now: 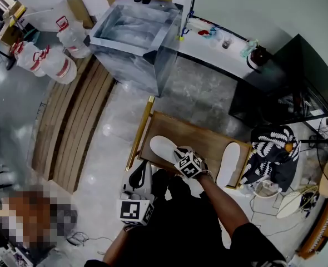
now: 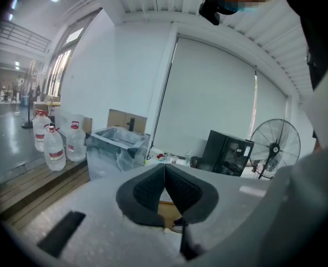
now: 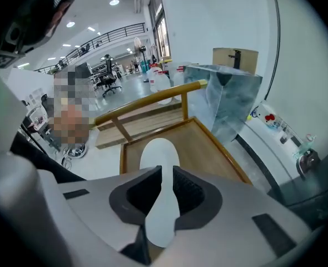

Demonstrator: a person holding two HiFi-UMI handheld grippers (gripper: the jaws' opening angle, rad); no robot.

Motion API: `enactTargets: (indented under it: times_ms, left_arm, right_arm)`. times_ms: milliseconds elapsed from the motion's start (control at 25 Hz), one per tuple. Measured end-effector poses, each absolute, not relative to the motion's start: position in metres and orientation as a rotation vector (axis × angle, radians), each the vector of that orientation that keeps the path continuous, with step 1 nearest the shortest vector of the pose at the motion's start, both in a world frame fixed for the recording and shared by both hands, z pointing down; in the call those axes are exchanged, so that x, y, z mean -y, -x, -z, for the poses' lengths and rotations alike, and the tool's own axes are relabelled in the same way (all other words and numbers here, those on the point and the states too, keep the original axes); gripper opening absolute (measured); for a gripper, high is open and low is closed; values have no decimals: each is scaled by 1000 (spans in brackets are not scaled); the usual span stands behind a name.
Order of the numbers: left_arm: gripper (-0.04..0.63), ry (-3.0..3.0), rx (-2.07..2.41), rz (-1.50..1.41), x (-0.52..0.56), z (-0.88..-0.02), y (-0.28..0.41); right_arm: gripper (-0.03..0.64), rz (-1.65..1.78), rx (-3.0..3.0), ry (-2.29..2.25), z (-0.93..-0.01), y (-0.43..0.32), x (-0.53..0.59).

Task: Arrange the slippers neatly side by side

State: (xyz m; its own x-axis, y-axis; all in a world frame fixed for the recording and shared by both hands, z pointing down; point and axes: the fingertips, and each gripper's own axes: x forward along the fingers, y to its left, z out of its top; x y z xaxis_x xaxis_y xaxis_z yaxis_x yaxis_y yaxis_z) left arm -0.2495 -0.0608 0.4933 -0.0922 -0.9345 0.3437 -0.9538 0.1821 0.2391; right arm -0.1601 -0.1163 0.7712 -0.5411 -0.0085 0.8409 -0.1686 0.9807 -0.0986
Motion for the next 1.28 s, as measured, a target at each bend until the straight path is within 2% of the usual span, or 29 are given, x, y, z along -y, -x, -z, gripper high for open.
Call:
enactTargets:
  times_ms: [120, 400, 600, 720, 800, 1280]
  left_arm:
    - [17, -1754, 2054, -64, 61, -498, 256]
    - [17, -1706, 2054, -76, 59, -507, 269]
    - [17, -1689, 2049, -84, 58, -513, 273]
    - [17, -1689, 2044, -86, 59, -514, 274]
    - [17, -1692, 2040, -84, 59, -514, 274]
    - [17, -1839, 1948, -82, 76, -509, 250]
  right_arm:
    - [105, -203, 2085, -72, -789, 165, 110]
    - [120, -160, 1996, 1, -823, 176, 104]
    - [113, -185, 1944, 17, -840, 175, 101]
    - [60, -196, 1943, 18, -839, 177, 100]
    - [48, -190, 1950, 9, -837, 176, 100]
    - [34, -265, 2032, -146, -796, 157, 115]
